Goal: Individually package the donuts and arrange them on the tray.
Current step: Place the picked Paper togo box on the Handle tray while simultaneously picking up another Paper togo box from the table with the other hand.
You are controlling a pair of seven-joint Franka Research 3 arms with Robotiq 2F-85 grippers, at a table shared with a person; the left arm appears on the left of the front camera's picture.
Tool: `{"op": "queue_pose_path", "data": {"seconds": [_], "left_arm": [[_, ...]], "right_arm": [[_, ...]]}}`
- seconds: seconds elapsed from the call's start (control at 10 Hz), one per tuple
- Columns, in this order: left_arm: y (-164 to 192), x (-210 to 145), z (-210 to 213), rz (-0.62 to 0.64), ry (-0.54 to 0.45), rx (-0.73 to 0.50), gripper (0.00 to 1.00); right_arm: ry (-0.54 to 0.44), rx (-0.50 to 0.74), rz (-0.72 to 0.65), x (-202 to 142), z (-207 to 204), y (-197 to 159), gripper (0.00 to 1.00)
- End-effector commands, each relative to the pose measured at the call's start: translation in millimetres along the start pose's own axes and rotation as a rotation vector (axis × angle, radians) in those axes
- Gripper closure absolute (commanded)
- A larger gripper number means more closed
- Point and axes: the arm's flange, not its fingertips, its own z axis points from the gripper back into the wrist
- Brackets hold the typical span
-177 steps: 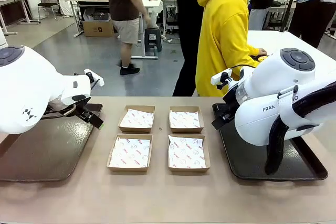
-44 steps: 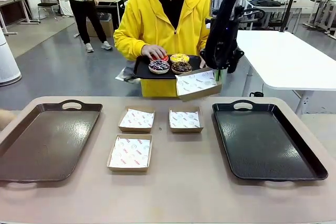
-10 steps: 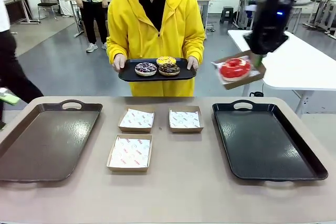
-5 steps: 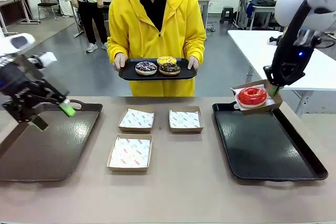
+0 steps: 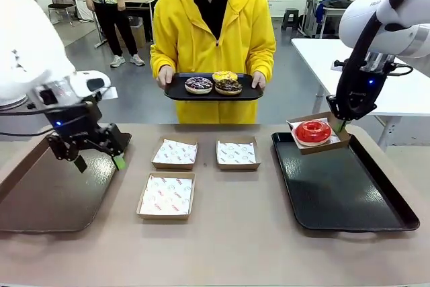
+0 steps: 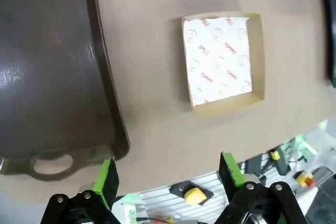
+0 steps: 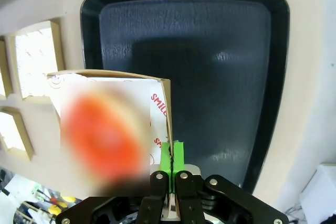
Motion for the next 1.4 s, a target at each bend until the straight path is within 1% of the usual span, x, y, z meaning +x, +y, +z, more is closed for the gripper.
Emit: {"op": "queue_pose_path", "data": {"seconds": [0.0,0.2,0.4,0.5,0.7,0.8,0.9,1.3], "left_arm": [[-14.7,9.2,-28.0,0.022,-0.013,0.103,0.00],[-28.6,17.5,-49.1,0.010,-0.010,0.150,0.00],[-43.3,26.1,-68.8,0.020,-0.020,0.160,0.00],[-48.7,28.5,-75.1,0.036,-0.040,0.154,0.00],[-49.7,35.1,-76.4,0.068,-0.060,0.098,0.00],[-43.4,31.9,-66.9,0.081,-0.062,0.019,0.00],[-45.6,29.3,-77.2,0.029,-0.036,0.113,0.00],[-45.6,29.3,-77.2,0.029,-0.036,0.113,0.00]], "right_arm": [[-0.005,0.001,-0.007,0.4,1.3,-3.2,0.99],[-0.005,0.001,-0.007,0.4,1.3,-3.2,0.99],[-0.005,0.001,-0.007,0.4,1.3,-3.2,0.99],[-0.005,0.001,-0.007,0.4,1.3,-3.2,0.99],[-0.005,0.001,-0.007,0.4,1.3,-3.2,0.99],[-0.005,0.001,-0.007,0.4,1.3,-3.2,0.99],[-0.005,0.001,-0.007,0.4,1.3,-3.2,0.99],[-0.005,0.001,-0.007,0.4,1.3,-3.2,0.99]]}}
